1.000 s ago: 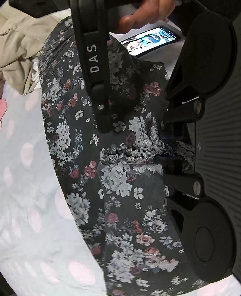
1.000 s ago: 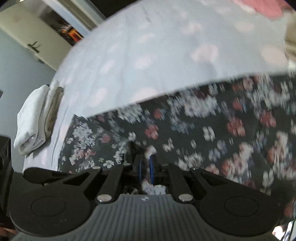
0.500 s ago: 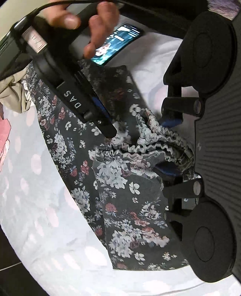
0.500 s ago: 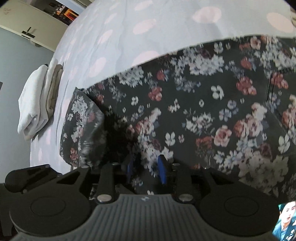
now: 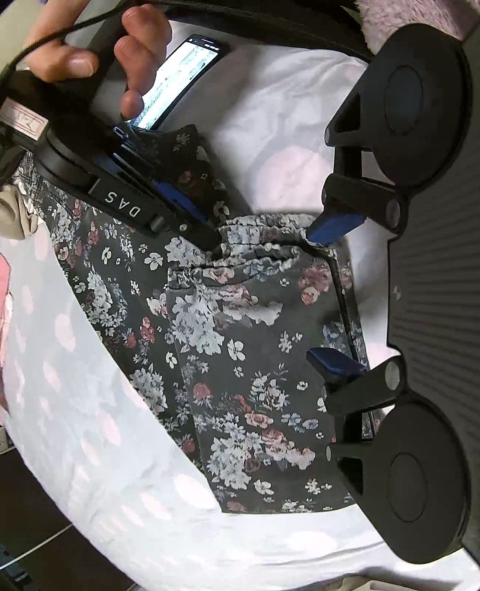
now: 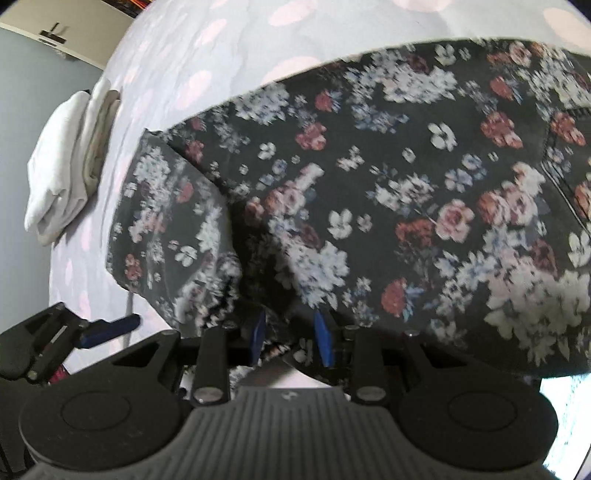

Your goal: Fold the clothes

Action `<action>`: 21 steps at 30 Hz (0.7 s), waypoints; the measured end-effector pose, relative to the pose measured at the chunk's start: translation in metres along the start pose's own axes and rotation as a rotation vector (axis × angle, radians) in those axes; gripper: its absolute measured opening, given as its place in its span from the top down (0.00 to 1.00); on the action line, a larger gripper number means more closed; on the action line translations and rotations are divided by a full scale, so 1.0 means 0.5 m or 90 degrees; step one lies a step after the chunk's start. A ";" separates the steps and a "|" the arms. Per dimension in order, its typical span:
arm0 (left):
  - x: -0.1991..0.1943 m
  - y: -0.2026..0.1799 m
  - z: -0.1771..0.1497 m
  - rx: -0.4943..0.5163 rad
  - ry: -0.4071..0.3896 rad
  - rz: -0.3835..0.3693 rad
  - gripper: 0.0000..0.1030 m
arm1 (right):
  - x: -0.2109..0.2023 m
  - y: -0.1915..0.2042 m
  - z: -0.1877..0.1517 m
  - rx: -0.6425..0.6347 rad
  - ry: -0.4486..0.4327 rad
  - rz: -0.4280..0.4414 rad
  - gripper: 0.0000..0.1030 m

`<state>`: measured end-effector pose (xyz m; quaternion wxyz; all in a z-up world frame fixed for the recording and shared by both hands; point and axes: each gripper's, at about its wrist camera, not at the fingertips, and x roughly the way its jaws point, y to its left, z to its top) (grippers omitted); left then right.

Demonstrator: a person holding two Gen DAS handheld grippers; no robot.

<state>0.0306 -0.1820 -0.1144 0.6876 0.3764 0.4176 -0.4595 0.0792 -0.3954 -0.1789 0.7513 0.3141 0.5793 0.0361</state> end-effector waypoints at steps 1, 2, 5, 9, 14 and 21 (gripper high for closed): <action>0.002 0.000 -0.001 -0.004 -0.005 -0.006 0.45 | 0.005 -0.004 0.000 0.008 0.009 0.005 0.67; 0.005 0.000 0.000 -0.011 -0.011 -0.014 0.46 | 0.010 -0.007 0.000 0.014 0.016 0.010 0.67; 0.024 -0.014 0.002 -0.025 -0.019 -0.026 0.51 | 0.025 -0.011 0.001 0.022 0.028 0.015 0.67; 0.062 -0.041 -0.001 -0.016 0.005 -0.017 0.72 | 0.039 -0.020 0.000 0.043 0.050 0.041 0.69; 0.088 -0.040 -0.011 -0.045 0.020 -0.036 0.89 | 0.054 -0.012 -0.003 0.025 0.067 0.042 0.74; 0.053 -0.034 -0.015 -0.037 0.026 -0.043 0.91 | 0.016 0.026 -0.008 -0.060 0.007 0.016 0.80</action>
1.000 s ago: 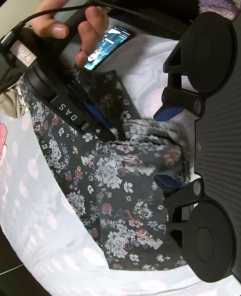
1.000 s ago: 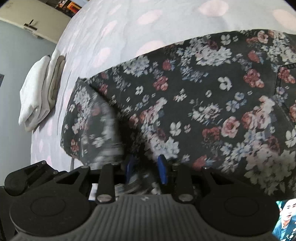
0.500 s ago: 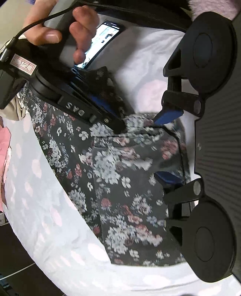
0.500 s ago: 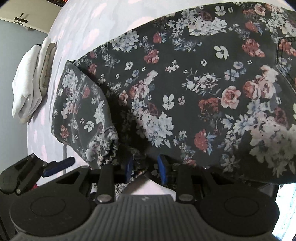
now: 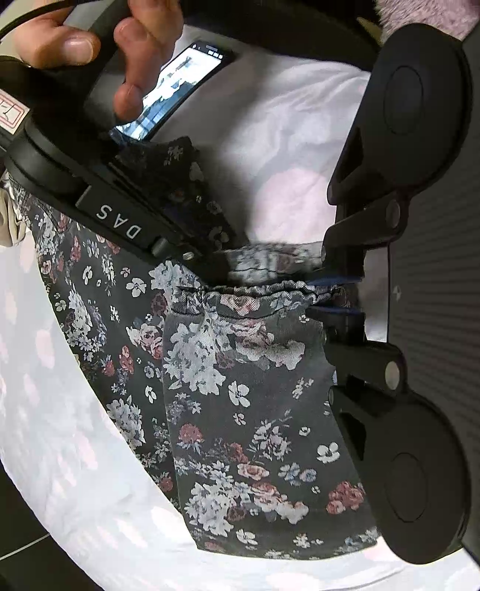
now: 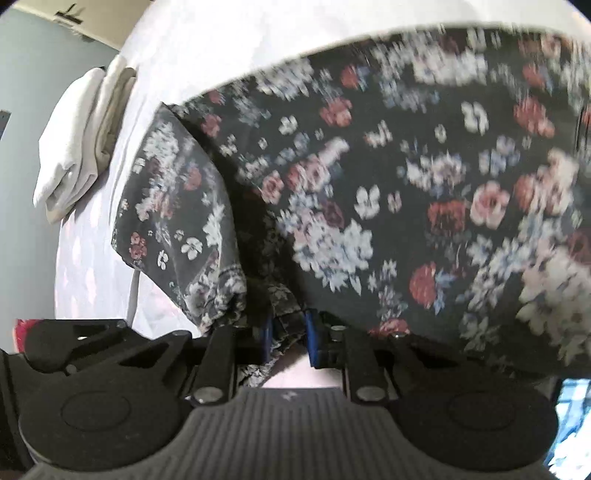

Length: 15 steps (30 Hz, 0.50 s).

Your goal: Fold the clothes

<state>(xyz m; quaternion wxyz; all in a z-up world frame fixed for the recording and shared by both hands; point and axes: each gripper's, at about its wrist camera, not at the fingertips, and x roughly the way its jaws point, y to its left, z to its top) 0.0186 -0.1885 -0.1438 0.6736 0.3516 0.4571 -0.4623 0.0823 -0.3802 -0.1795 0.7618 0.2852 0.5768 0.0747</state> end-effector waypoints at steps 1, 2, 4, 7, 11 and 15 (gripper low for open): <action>-0.004 -0.002 -0.002 0.002 0.002 0.000 0.91 | -0.008 0.006 -0.001 -0.014 -0.012 -0.008 0.80; -0.008 -0.005 -0.003 0.004 0.005 -0.001 0.91 | -0.016 0.013 -0.002 -0.029 -0.024 -0.016 0.80; -0.012 -0.009 -0.004 0.008 0.005 0.000 0.91 | -0.028 0.026 -0.002 -0.057 -0.050 -0.034 0.80; -0.012 -0.009 0.000 -0.002 -0.005 -0.002 0.91 | -0.038 0.033 0.003 -0.074 -0.070 -0.045 0.80; 0.002 -0.017 0.010 -0.005 -0.013 -0.017 0.91 | -0.041 0.031 0.005 -0.082 -0.085 -0.064 0.80; 0.028 -0.028 0.022 -0.010 -0.019 -0.020 0.91 | -0.041 0.027 0.010 -0.085 -0.098 -0.080 0.80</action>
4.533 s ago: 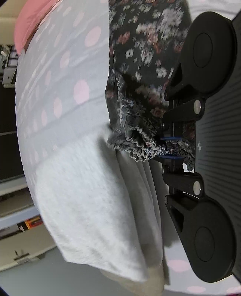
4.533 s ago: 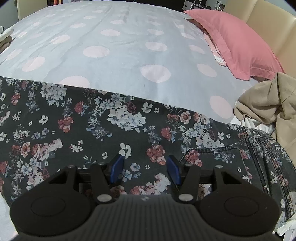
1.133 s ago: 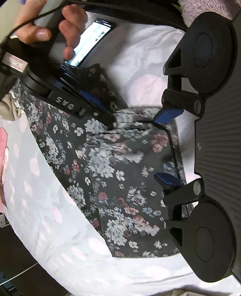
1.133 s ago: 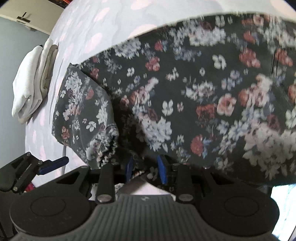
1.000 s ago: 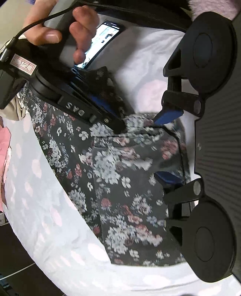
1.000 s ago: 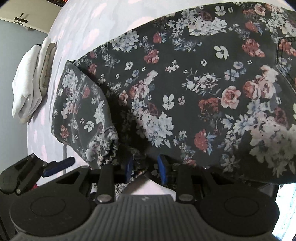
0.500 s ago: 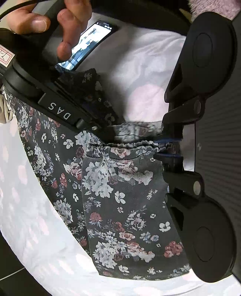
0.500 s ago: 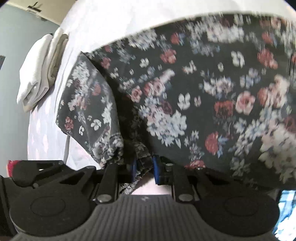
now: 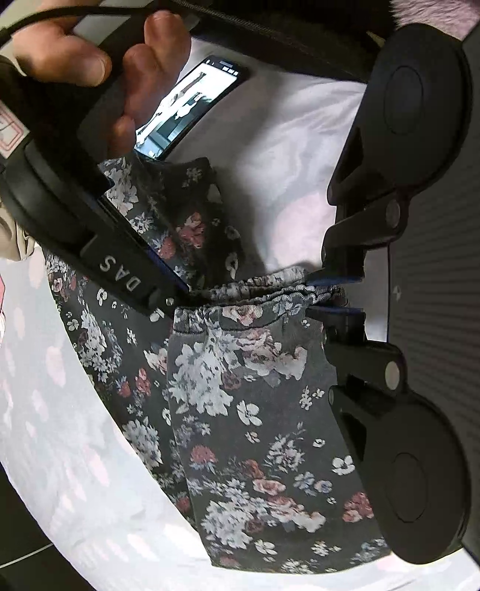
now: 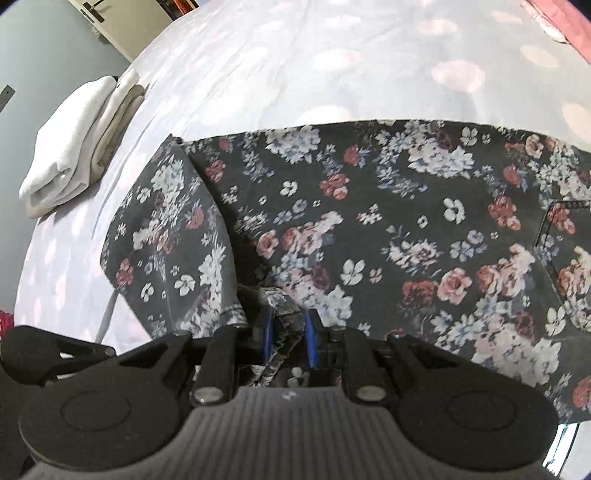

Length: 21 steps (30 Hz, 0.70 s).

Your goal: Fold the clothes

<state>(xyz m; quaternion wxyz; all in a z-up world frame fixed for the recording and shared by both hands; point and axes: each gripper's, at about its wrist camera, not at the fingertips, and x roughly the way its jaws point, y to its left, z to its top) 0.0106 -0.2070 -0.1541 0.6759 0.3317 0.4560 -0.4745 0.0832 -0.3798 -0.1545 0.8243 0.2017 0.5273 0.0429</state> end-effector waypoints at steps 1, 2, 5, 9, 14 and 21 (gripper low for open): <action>0.011 0.004 0.001 -0.015 -0.003 -0.002 0.91 | 0.001 -0.002 0.002 0.001 -0.002 -0.004 0.80; 0.021 0.009 0.001 -0.031 -0.007 -0.006 0.91 | 0.003 -0.005 0.003 0.004 -0.002 -0.006 0.80; 0.041 0.021 -0.006 -0.075 -0.023 -0.024 0.91 | 0.010 -0.015 0.002 0.018 0.006 -0.006 0.79; 0.035 0.019 -0.019 -0.074 -0.048 -0.032 0.90 | -0.003 -0.027 -0.002 0.041 -0.003 -0.013 0.74; 0.026 0.010 -0.026 -0.066 -0.058 -0.028 0.90 | -0.031 -0.036 -0.023 0.082 0.004 0.023 0.70; 0.031 -0.013 -0.018 -0.051 -0.051 0.009 0.90 | -0.016 -0.028 -0.044 0.109 0.039 0.058 0.63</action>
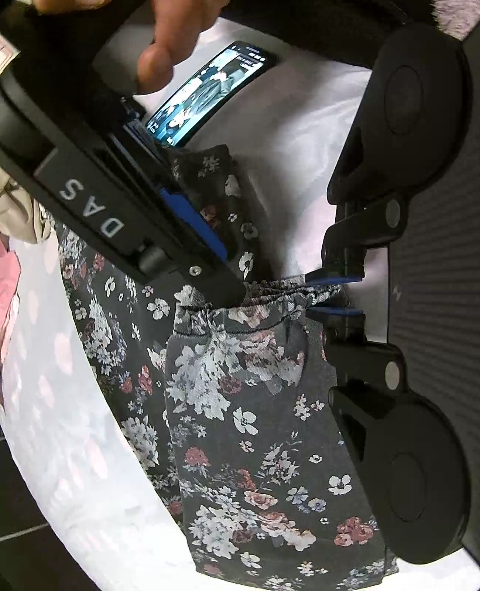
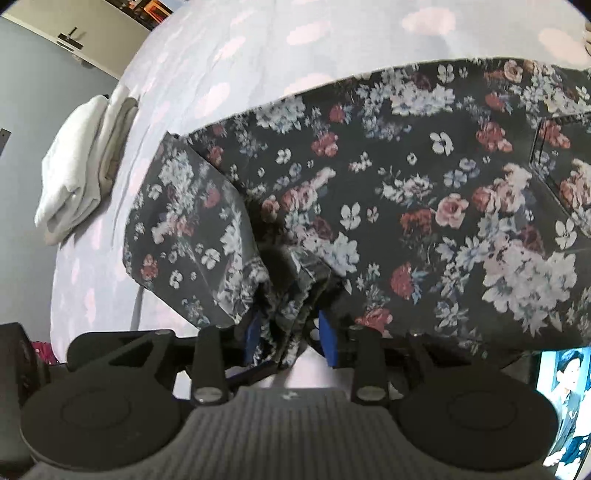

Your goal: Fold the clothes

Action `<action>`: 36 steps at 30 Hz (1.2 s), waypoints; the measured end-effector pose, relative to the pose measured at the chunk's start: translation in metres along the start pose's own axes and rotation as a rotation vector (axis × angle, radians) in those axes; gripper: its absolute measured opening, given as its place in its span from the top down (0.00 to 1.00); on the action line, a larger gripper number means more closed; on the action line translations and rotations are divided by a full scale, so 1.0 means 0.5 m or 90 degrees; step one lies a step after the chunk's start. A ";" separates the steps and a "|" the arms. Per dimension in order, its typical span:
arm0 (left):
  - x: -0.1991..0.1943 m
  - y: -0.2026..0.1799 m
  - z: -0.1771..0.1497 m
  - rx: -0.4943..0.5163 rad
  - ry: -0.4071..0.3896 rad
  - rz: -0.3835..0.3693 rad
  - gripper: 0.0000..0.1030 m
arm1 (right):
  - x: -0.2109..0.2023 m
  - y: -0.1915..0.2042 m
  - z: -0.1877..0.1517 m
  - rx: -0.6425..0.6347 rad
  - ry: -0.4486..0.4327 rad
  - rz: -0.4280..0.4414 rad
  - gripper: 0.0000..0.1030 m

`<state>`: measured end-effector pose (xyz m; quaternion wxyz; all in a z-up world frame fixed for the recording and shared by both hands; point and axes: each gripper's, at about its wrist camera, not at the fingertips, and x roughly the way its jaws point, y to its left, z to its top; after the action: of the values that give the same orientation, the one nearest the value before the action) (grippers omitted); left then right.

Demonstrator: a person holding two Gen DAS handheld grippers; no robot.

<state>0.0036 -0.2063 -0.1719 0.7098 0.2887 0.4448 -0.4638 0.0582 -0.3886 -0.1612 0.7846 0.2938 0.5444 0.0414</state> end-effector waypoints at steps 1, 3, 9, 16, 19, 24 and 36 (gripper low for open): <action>0.002 0.001 0.001 -0.004 0.001 0.001 0.90 | 0.002 0.002 0.000 -0.002 -0.001 -0.005 0.63; 0.005 0.002 0.002 -0.010 0.003 0.003 0.90 | 0.005 0.004 0.002 -0.002 0.000 -0.008 0.62; 0.011 0.001 0.002 -0.010 0.007 0.008 0.90 | 0.003 0.022 -0.010 -0.037 0.003 -0.017 0.53; 0.018 0.003 0.005 -0.023 0.012 0.010 0.90 | -0.006 0.043 -0.014 -0.071 0.008 -0.013 0.47; 0.021 0.002 0.007 -0.023 0.015 0.012 0.90 | -0.008 0.044 -0.014 -0.074 0.010 -0.009 0.47; 0.022 -0.003 0.008 -0.015 0.014 0.020 0.90 | -0.004 0.042 -0.012 -0.068 0.013 -0.002 0.43; 0.019 -0.001 -0.003 -0.016 -0.011 0.014 0.90 | 0.067 0.011 0.015 -0.012 0.031 -0.025 0.45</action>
<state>0.0042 -0.2089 -0.1811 0.7223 0.2807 0.4408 -0.4530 0.0798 -0.3746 -0.1844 0.7747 0.2748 0.5682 0.0384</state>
